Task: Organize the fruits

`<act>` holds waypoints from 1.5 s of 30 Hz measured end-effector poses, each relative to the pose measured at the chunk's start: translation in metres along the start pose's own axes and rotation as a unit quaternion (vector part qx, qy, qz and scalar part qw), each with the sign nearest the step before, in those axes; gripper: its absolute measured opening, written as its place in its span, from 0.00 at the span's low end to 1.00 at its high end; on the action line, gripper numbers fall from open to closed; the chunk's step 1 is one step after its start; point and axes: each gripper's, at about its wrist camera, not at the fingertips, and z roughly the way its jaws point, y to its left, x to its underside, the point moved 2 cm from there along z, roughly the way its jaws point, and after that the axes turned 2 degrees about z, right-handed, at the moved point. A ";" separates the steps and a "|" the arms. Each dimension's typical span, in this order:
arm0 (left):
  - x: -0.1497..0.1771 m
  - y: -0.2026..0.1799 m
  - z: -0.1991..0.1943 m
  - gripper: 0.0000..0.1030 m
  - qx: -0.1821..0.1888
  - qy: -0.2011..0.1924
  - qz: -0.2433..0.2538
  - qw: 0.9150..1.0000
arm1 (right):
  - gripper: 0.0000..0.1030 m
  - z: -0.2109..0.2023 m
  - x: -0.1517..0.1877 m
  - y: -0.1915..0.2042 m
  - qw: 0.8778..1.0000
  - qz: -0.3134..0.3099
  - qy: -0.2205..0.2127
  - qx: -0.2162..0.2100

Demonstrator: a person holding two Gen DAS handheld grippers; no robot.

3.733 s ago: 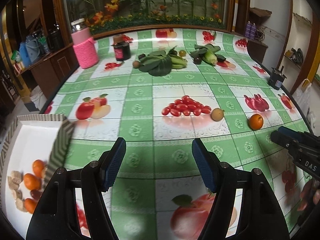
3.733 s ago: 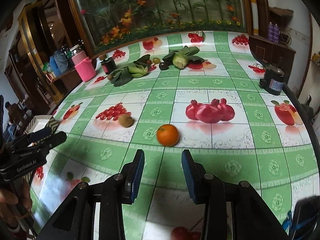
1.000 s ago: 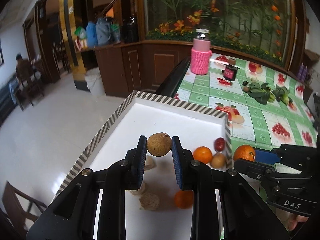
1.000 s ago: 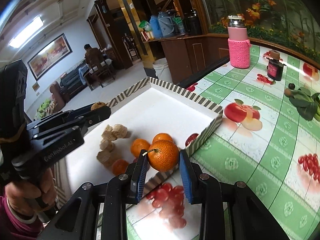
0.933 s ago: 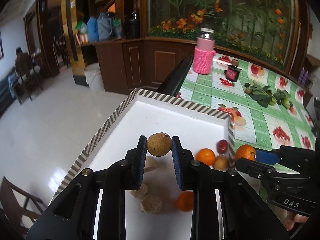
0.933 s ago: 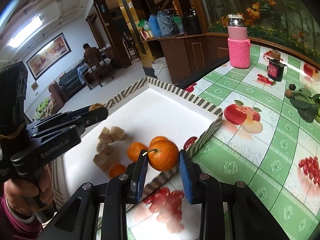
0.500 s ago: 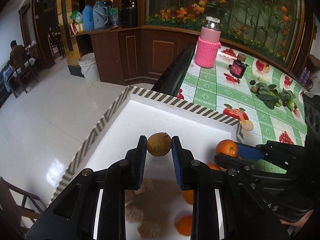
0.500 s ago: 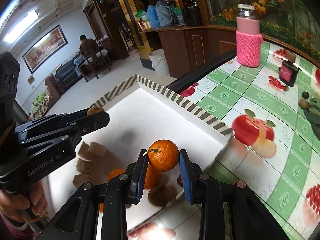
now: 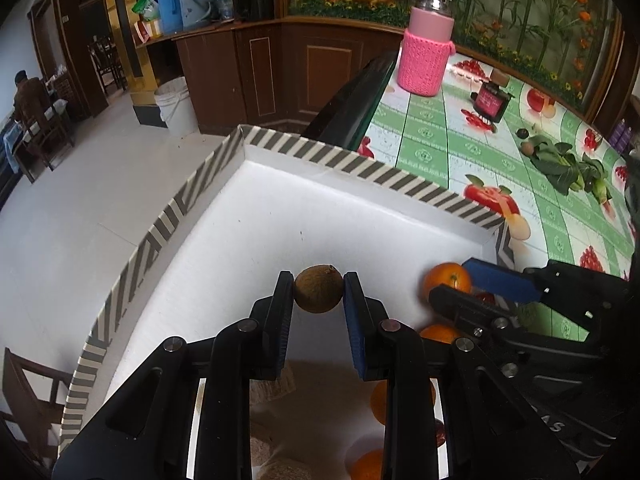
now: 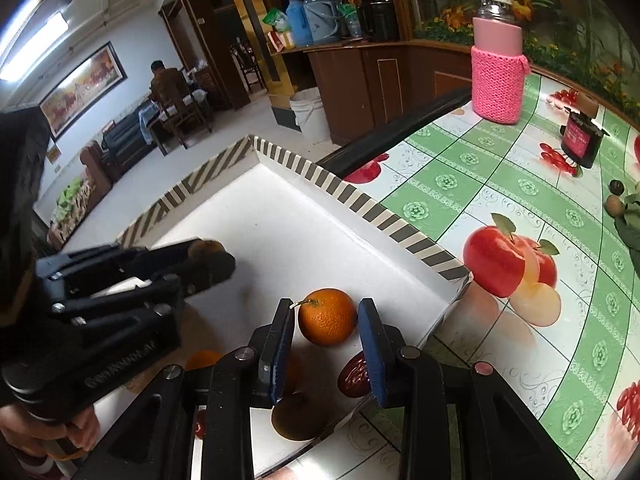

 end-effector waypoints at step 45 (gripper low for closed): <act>0.040 -0.005 -0.093 0.49 -0.078 -0.145 -0.015 0.986 | 0.32 -0.068 0.040 0.040 0.998 0.015 -0.063 0.003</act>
